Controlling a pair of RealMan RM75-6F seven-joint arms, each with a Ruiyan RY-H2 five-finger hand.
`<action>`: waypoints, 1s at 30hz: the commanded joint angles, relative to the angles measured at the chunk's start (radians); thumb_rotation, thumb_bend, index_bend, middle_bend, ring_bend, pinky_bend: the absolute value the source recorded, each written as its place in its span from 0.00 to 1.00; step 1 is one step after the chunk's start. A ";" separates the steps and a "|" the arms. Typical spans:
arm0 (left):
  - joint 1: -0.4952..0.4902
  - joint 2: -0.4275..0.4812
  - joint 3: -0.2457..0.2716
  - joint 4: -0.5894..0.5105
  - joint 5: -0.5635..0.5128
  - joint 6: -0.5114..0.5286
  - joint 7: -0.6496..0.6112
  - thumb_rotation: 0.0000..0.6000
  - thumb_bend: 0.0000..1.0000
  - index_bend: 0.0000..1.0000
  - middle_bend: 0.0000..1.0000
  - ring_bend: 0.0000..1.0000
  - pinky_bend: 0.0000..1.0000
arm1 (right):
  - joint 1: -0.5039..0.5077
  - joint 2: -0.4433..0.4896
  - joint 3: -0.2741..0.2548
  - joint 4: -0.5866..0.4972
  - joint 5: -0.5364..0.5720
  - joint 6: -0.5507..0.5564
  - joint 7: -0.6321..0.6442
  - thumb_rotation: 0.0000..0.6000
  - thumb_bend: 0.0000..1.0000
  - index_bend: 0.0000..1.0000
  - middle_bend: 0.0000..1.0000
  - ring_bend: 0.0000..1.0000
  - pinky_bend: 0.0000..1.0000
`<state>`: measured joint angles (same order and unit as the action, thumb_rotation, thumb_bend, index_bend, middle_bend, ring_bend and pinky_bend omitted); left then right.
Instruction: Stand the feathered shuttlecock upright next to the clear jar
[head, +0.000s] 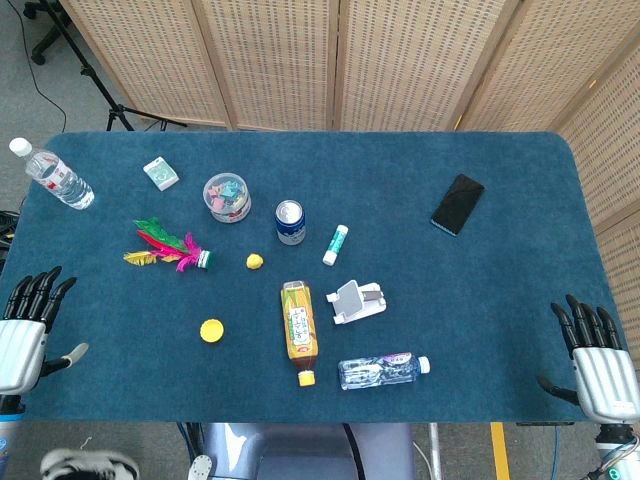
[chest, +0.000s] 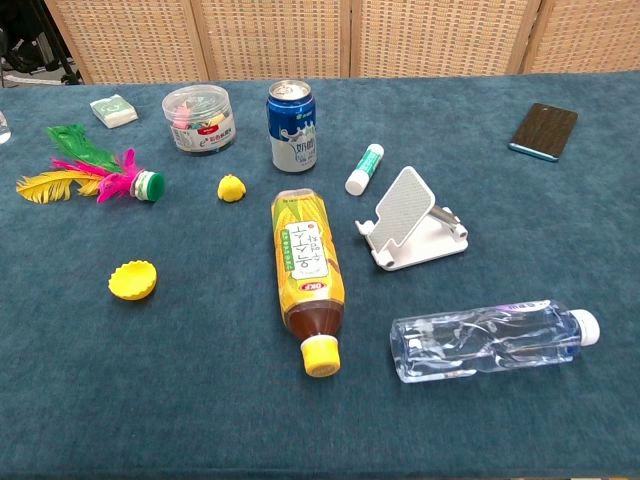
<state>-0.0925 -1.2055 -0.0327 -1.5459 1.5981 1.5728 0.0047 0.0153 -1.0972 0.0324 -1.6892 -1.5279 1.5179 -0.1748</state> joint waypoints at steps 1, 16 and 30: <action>0.000 -0.001 0.000 0.000 0.000 -0.001 0.000 1.00 0.10 0.12 0.00 0.00 0.00 | 0.000 0.000 0.000 0.000 0.000 0.000 0.000 1.00 0.00 0.00 0.00 0.00 0.00; -0.003 0.001 -0.001 0.004 -0.008 -0.010 -0.008 1.00 0.10 0.12 0.00 0.00 0.00 | 0.001 -0.001 0.004 -0.001 0.007 -0.001 -0.001 1.00 0.00 0.00 0.00 0.00 0.00; -0.010 0.000 -0.012 -0.005 -0.030 -0.025 0.004 1.00 0.11 0.13 0.00 0.00 0.00 | -0.002 0.003 0.004 -0.001 0.004 0.005 0.007 1.00 0.00 0.00 0.00 0.00 0.00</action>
<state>-0.0994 -1.2049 -0.0391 -1.5507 1.5749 1.5515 0.0086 0.0136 -1.0946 0.0361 -1.6904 -1.5241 1.5226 -0.1680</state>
